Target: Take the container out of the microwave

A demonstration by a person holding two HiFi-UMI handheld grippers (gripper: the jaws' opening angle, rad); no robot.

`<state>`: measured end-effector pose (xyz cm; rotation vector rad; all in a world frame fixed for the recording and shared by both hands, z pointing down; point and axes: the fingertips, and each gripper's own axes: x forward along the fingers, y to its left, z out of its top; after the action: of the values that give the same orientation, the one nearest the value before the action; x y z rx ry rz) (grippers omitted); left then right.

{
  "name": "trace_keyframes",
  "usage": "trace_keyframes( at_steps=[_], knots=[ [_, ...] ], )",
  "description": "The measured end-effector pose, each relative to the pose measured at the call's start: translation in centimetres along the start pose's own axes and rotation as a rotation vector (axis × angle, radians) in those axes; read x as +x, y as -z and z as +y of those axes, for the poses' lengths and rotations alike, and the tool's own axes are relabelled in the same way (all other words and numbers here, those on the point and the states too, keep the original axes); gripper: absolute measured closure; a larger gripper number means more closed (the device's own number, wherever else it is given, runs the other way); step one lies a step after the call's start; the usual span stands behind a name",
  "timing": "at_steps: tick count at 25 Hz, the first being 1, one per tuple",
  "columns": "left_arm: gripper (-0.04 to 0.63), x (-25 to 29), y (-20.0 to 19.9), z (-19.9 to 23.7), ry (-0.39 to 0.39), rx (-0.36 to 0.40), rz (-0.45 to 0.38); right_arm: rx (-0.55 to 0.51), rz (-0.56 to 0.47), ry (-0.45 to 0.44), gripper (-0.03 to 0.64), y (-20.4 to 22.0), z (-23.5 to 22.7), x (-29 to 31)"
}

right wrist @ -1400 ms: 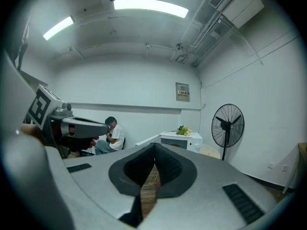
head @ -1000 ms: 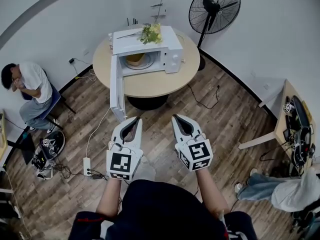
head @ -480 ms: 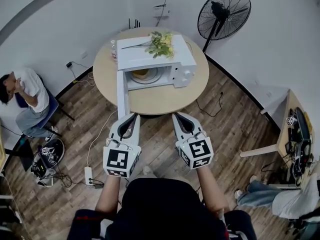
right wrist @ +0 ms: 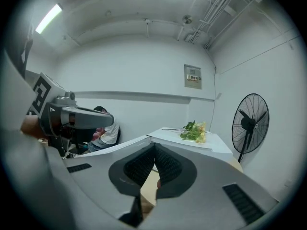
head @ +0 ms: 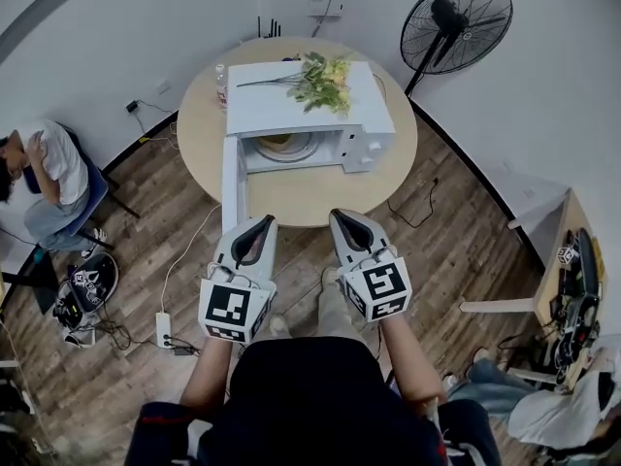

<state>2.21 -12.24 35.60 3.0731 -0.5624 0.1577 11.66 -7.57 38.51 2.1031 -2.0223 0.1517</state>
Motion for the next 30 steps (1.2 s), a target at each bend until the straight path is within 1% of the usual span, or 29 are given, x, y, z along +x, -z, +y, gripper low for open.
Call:
trace_keyframes(
  at_steps=[3,9,14,18,21,24,26,28,30],
  knots=[
    [0.581,2.3,0.2,0.2,-0.031,0.009,0.005,-0.029,0.003,-0.049,0.611,-0.2,-1.6,2.3],
    [0.581,6.9,0.4,1.1,-0.132,-0.001,0.022,-0.091,0.003,-0.176,0.611,-0.7,-5.4,6.8],
    [0.581,9.5,0.6,1.9,-0.210,-0.033,0.031,-0.106,0.030,-0.293,0.611,-0.2,-7.3,9.9],
    [0.581,10.3,2.4,2.4,-0.280,-0.085,0.056,-0.122,0.095,-0.412,0.611,1.7,-7.0,11.8],
    [0.581,10.3,3.9,2.7,-0.328,-0.111,0.087,-0.187,0.164,-0.503,0.611,3.7,-6.0,12.8],
    [0.581,10.0,4.9,3.0,-0.366,-0.133,0.103,-0.232,0.211,-0.582,0.611,5.3,-4.6,13.7],
    [0.581,9.8,5.5,3.3,-0.387,-0.127,0.116,-0.276,0.239,-0.624,0.611,6.5,-3.9,14.5],
    [0.581,9.5,5.9,3.5,-0.404,-0.116,0.129,-0.351,0.264,-0.658,0.611,7.8,-3.3,15.4],
    [0.581,9.4,6.4,3.6,-0.415,-0.120,0.136,-0.451,0.292,-0.689,0.611,9.3,-2.7,16.3]
  ],
)
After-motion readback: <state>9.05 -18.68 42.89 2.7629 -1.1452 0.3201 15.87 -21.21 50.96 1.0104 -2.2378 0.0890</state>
